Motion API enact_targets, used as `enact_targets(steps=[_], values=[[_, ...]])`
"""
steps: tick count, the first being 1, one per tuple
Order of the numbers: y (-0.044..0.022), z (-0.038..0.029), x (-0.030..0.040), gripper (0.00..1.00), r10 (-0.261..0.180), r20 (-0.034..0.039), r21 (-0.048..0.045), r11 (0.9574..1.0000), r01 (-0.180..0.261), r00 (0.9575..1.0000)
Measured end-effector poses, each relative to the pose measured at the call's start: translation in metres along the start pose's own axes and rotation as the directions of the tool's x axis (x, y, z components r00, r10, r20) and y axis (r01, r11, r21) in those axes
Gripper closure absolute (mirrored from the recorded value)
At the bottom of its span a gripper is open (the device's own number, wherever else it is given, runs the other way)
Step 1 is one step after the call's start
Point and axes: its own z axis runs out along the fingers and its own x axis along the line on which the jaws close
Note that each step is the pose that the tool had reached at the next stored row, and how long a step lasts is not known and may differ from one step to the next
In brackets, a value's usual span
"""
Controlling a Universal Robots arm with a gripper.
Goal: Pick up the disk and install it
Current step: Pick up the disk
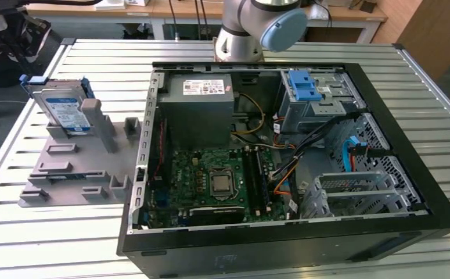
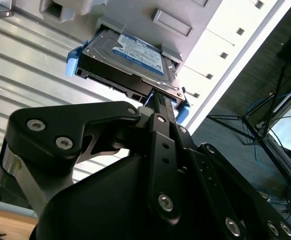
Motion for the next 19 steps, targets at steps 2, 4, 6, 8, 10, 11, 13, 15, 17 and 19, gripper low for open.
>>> enact_targets(steps=[2,4,6,8,10,11,13,15,17,19], values=[[0.0,0.0,0.0001,0.89,0.0,0.0,0.0,1.0,0.0,1.0],[0.0,0.0,0.0002,0.89,-0.001,0.0001,-0.0001,1.0,0.001,1.0],[0.0,0.0001,0.0003,0.89,-0.011,0.0003,0.0001,0.9999,0.011,0.9999],[0.0,0.0001,0.0003,0.89,-0.038,-0.0007,0.0006,0.9993,0.038,0.9993],[0.0,0.0005,0.0003,0.89,-0.075,-0.0021,0.0011,0.9972,0.075,0.9971],[0.0,0.0006,0.0003,0.89,-0.093,-0.003,0.0013,0.9956,0.093,0.9956],[0.0,0.001,0.0003,0.89,-0.129,-0.0046,0.0018,0.9916,0.129,0.9916],[-0.0001,0.0013,0.0003,0.89,-0.166,-0.0063,0.0023,0.9862,0.166,0.9862],[-0.0001,0.0016,0.0002,0.89,-0.2,-0.0078,0.0026,0.9798,0.2,0.9798],[-0.0001,0.0021,0.0002,0.89,-0.237,-0.0094,0.0028,0.9716,0.237,0.9715]])
